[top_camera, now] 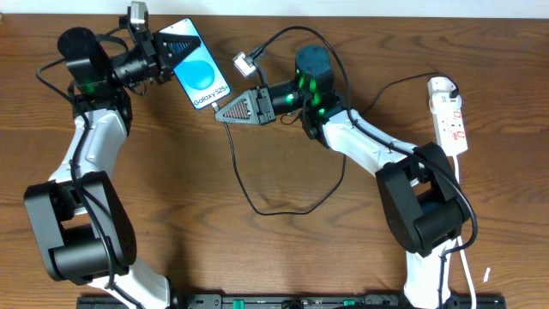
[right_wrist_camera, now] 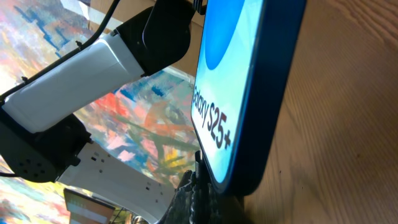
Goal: Plug charger to phone and switch on socket
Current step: 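Push the USB-C plug up into the phone's bottom port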
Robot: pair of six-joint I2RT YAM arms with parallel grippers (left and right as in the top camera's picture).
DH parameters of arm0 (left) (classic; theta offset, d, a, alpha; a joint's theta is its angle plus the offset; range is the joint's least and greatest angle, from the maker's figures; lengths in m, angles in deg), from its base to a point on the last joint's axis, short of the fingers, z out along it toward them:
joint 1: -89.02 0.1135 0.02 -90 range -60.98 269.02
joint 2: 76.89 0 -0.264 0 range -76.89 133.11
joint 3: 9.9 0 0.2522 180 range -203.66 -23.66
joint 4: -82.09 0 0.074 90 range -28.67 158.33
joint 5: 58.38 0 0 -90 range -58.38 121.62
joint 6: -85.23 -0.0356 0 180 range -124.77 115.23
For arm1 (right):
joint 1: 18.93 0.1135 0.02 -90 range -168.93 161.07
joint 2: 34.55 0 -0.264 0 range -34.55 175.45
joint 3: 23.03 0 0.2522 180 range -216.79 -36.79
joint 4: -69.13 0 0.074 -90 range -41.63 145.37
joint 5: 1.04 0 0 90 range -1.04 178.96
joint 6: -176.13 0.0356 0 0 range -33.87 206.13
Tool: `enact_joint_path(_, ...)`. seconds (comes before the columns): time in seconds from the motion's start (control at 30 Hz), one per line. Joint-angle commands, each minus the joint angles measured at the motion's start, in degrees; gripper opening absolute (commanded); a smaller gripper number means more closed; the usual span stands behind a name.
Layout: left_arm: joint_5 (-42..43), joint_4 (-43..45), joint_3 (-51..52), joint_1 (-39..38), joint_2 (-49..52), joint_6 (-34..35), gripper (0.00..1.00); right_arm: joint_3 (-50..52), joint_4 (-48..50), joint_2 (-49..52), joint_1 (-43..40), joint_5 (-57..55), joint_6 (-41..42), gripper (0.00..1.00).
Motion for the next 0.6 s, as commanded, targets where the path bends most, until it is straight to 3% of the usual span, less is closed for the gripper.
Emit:
enact_joint_path(0.0,1.3,0.5,-0.2,-0.7,-1.7,0.8,0.08,-0.1,0.0,0.7,-0.3,-2.6,0.3,0.01)
enact_joint_path(0.57,0.8,0.5,-0.2,-0.7,-1.7,0.8,0.07,-0.1,0.0,0.7,-0.9,-2.6,0.3,0.01)
